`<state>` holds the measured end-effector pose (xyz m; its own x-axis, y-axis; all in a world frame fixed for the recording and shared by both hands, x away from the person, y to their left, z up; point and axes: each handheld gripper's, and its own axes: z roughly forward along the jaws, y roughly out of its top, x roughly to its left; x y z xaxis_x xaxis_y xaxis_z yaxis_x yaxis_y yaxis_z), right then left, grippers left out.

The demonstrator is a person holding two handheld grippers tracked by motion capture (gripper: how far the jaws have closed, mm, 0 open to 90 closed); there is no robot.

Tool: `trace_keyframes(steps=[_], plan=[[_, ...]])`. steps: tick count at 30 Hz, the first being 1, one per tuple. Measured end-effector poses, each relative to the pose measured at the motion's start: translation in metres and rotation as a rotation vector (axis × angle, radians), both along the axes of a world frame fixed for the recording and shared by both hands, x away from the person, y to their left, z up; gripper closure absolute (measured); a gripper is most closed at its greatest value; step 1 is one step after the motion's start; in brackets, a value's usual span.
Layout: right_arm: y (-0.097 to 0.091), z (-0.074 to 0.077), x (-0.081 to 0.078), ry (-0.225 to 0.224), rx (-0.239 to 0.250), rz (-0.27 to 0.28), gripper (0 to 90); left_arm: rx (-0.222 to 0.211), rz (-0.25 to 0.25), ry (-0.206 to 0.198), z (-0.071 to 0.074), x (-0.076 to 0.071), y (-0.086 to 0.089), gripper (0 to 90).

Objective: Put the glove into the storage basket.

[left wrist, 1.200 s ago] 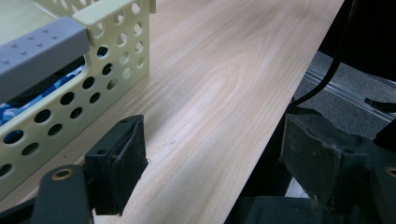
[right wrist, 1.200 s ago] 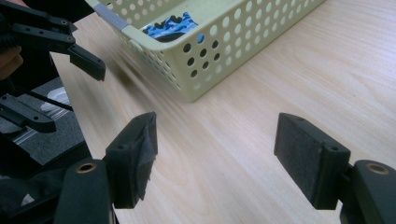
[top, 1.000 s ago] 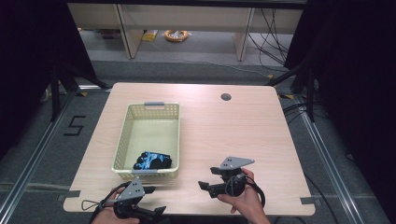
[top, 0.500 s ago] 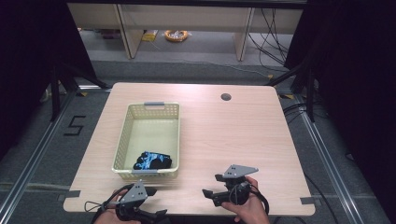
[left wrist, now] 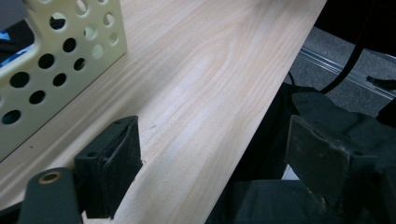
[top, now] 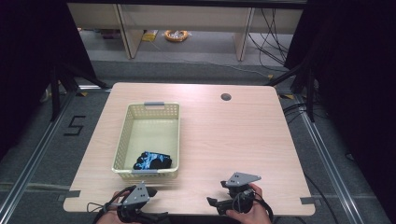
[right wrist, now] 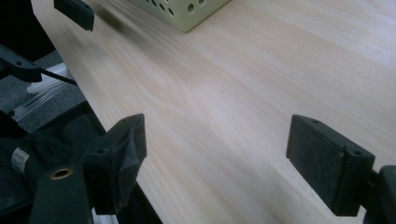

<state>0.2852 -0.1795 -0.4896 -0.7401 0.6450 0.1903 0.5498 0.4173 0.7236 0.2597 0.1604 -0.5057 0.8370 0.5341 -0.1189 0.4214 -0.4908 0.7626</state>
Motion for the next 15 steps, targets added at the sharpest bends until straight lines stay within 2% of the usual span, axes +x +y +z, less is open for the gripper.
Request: trace_keyframes(steps=[2, 3, 4, 9, 10, 11, 12, 13, 15], plan=[[-0.001, -0.001, -0.002, -0.001, -0.002, 0.012, 21.1, 0.013, -0.020, -0.017, 0.001, 0.000, 0.000, 17.6], [-0.002, -0.001, -0.004, 0.001, 0.004, 0.017, 20.9, 0.000, 0.003, 0.005, -0.001, -0.001, -0.001, 17.6], [-0.002, 0.000, -0.005, -0.008, -0.011, 0.012, 20.8, -0.011, 0.005, 0.010, -0.001, -0.002, -0.002, 17.6], [-0.004, -0.002, -0.012, 0.005, -0.001, 0.010, 20.5, -0.009, 0.002, 0.007, -0.002, -0.002, -0.002, 17.7], [-0.005, -0.003, -0.012, -0.014, -0.010, 0.021, 20.4, 0.000, -0.015, -0.007, -0.002, -0.001, -0.002, 17.7], [-0.006, -0.002, -0.013, -0.008, -0.021, 0.014, 20.1, 0.009, -0.021, -0.014, -0.002, 0.000, -0.002, 17.8], [-0.006, -0.003, -0.014, -0.012, -0.020, 0.006, 19.9, 0.004, -0.005, 0.003, -0.002, -0.001, -0.002, 17.8], [-0.007, -0.004, -0.014, -0.011, -0.022, 0.009, 19.9, 0.014, -0.010, -0.005, -0.002, 0.000, -0.002, 17.8], [-0.008, -0.004, -0.015, -0.017, -0.030, -0.001, 19.9, -0.004, 0.005, 0.010, -0.003, 0.000, -0.002, 17.9]])
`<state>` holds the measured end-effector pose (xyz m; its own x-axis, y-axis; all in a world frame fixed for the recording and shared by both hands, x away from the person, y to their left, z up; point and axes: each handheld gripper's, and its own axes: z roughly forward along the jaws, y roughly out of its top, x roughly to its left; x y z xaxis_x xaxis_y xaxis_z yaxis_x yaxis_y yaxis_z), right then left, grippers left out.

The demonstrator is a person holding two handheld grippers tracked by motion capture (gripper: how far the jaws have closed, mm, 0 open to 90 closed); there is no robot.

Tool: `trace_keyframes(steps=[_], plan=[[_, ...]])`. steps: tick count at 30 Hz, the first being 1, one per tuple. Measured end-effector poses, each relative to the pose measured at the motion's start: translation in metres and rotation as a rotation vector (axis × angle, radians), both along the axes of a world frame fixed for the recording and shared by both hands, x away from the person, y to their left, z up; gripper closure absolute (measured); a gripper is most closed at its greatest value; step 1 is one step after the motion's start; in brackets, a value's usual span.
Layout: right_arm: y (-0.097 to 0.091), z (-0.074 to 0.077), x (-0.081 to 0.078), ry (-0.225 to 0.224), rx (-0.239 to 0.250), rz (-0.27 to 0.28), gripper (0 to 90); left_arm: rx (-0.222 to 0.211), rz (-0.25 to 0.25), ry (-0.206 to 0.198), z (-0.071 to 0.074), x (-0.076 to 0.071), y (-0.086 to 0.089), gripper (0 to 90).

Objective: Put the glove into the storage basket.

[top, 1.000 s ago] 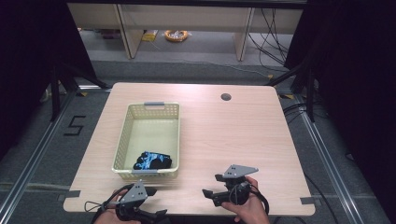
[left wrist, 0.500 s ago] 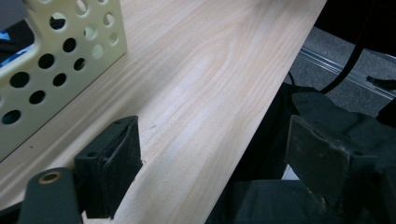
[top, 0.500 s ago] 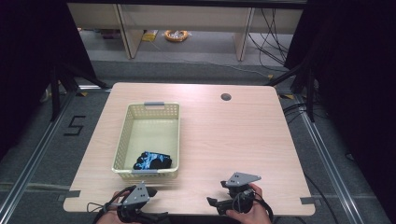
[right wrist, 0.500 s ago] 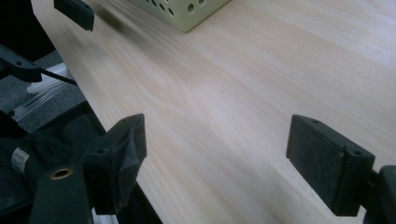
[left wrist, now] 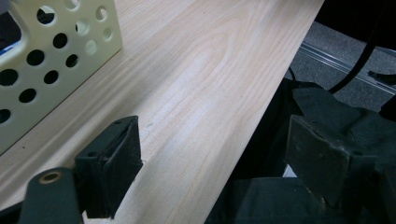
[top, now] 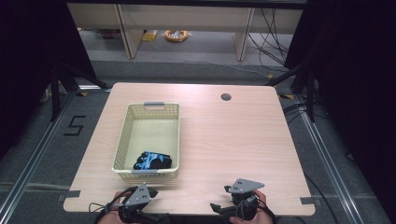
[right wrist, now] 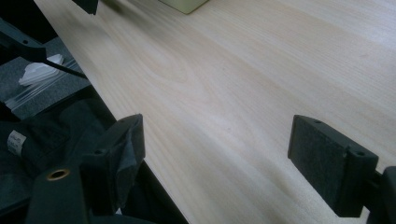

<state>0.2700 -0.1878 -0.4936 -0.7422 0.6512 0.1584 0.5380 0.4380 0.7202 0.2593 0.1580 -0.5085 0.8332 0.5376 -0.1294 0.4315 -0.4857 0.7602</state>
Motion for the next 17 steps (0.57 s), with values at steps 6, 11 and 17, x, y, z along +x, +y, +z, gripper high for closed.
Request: trace_keyframes(steps=[6, 11, 17], plan=[[-0.0059, 0.0019, 0.0012, -0.014, 0.012, -0.011, 19.6, 0.006, 0.009, -0.012, -0.0002, 0.0023, 0.0018, 18.2], [-0.0071, 0.0004, 0.0030, -0.005, 0.012, 0.002, 19.6, -0.019, 0.012, -0.003, -0.0001, 0.0005, 0.0003, 18.2], [-0.0069, 0.0005, 0.0022, -0.016, 0.006, -0.012, 19.4, -0.004, 0.008, -0.006, 0.0004, 0.0018, 0.0012, 18.1]])
